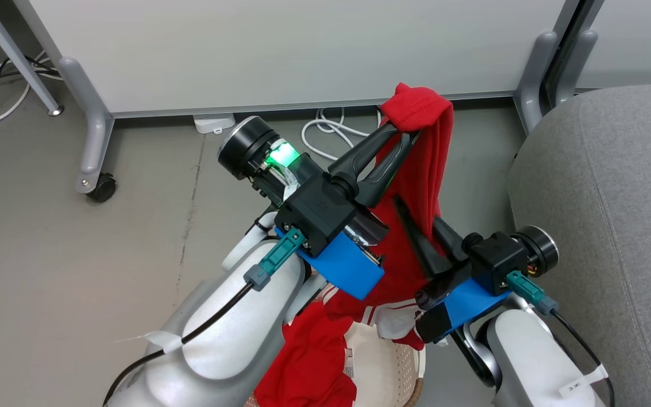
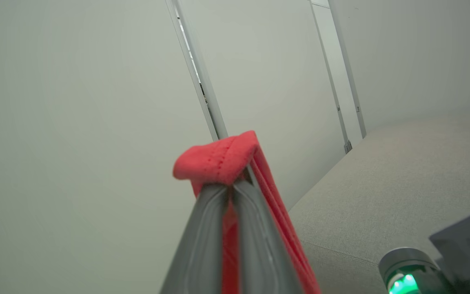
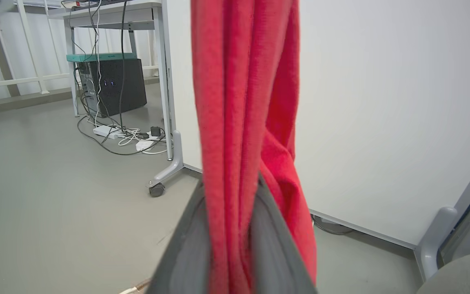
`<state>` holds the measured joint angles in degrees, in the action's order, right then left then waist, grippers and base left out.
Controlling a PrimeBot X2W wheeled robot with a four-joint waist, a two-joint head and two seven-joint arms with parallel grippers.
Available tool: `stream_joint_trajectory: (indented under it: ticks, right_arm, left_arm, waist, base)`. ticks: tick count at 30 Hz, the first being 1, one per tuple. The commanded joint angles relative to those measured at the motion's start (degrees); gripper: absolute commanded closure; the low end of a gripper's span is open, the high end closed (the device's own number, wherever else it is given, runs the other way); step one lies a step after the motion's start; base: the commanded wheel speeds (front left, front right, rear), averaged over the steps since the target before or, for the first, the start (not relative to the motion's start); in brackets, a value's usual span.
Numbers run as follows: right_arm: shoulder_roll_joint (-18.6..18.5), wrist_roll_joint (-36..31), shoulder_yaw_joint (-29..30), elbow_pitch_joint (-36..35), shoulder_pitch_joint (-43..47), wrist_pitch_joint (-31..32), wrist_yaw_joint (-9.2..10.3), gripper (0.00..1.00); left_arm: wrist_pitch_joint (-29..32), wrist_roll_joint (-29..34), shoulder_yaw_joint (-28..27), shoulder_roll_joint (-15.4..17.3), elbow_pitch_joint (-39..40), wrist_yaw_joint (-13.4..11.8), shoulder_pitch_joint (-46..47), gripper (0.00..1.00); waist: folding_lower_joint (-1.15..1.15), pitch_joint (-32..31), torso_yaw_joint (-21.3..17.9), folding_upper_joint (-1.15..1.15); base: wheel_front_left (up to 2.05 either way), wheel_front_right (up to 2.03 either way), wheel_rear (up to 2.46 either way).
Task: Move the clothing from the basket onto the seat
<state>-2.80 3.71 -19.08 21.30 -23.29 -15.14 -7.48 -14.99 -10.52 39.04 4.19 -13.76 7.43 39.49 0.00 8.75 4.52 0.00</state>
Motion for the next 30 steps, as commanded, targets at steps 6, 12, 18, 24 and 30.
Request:
stream_joint_trajectory:
  ticks: [6, 12, 18, 24, 30]
  right_arm:
    - [-0.17, 0.81, -0.10, -0.38, 0.59, -0.02, -0.03, 1.00]
    - [-0.17, 1.36, -0.12, -0.98, 0.63, -0.02, -0.03, 1.00]
    - [-0.17, 1.44, -0.20, -1.29, 0.71, -0.02, -0.03, 1.00]
    - [-0.17, 1.73, -0.25, -1.56, 0.71, -0.02, -0.03, 1.00]
    - [-0.17, 1.84, -0.20, -1.73, 0.69, -0.02, -0.03, 1.00]
  left_arm:
    - [-0.29, -0.10, -0.48, -0.15, -0.29, 0.06, -0.52, 1.00]
    - [-0.29, -0.21, -0.35, -0.19, -0.51, 0.06, -0.38, 1.00]
    - [-0.29, -0.28, -0.37, -0.23, -0.73, 0.06, -0.54, 1.00]
    - [-0.27, -0.33, -0.29, -0.25, -0.96, 0.06, -0.63, 1.00]
    - [-0.23, -0.38, -0.58, -0.38, -1.42, 0.06, -0.75, 0.00]
  waist:
    - [0.00, 0.08, -0.34, 0.00]
    - [0.00, 0.10, -0.42, 0.00]
    - [0.00, 0.06, -0.40, 0.00]
    - [0.00, 0.09, -0.43, 0.00]
    - [0.00, 0.24, -0.45, 0.00]
  base:
    - [0.00, 0.00, 0.00]
    - [0.00, 0.00, 0.00]
    - [0.00, 0.00, 0.00]
    - [0.00, 0.00, 0.00]
    - [0.00, 0.00, 0.00]
